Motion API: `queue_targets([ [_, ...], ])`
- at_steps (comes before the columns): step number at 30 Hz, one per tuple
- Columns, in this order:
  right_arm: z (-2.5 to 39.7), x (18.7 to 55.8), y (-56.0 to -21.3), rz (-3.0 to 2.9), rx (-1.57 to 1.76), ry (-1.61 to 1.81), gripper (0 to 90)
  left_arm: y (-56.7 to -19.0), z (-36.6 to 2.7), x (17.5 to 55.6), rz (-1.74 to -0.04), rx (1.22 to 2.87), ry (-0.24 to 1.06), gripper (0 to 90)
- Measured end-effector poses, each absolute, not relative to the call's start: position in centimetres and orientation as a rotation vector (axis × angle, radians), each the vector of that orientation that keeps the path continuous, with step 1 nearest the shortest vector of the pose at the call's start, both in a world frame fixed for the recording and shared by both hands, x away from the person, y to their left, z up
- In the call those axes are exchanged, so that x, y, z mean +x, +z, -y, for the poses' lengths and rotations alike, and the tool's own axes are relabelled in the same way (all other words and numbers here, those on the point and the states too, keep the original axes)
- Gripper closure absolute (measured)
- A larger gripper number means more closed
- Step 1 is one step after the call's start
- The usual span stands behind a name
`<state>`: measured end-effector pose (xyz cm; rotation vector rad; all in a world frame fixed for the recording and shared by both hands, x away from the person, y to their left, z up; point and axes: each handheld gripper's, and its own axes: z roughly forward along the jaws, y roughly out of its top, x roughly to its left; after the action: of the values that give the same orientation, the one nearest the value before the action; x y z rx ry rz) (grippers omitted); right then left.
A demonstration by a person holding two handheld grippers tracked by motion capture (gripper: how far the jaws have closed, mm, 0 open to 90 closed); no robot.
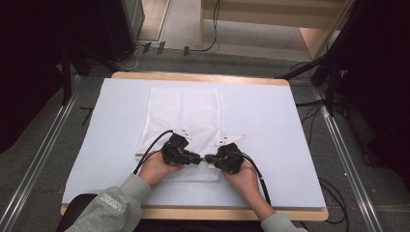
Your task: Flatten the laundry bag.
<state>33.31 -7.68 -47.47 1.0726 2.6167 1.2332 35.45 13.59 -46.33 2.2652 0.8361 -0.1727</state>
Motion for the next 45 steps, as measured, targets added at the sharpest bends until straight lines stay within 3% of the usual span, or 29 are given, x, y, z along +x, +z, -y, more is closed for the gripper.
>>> queue_targets([
  [6,7.8,33.3,-47.6,-2.613,1.059,1.240,90.0,-46.4,-13.2,35.4,-0.837,2.264,-0.182,87.0],
  [14,8.2,33.3,-47.4,-2.625,1.077,1.229,90.0,-46.3,-13.3,35.7,-0.858,2.265,-0.221,87.4],
  [19,8.3,33.2,-47.4,-2.623,1.062,1.222,90.0,-46.5,-13.3,35.5,-0.853,2.231,-0.237,77.0],
  [25,8.5,33.2,-47.4,-2.627,1.071,1.224,90.0,-46.6,-13.0,35.2,-0.847,2.250,-0.176,87.2],
  [45,10.2,33.0,-47.4,-2.605,0.979,1.177,90.0,-46.0,-13.6,36.4,-0.882,2.244,-0.324,88.0],
])
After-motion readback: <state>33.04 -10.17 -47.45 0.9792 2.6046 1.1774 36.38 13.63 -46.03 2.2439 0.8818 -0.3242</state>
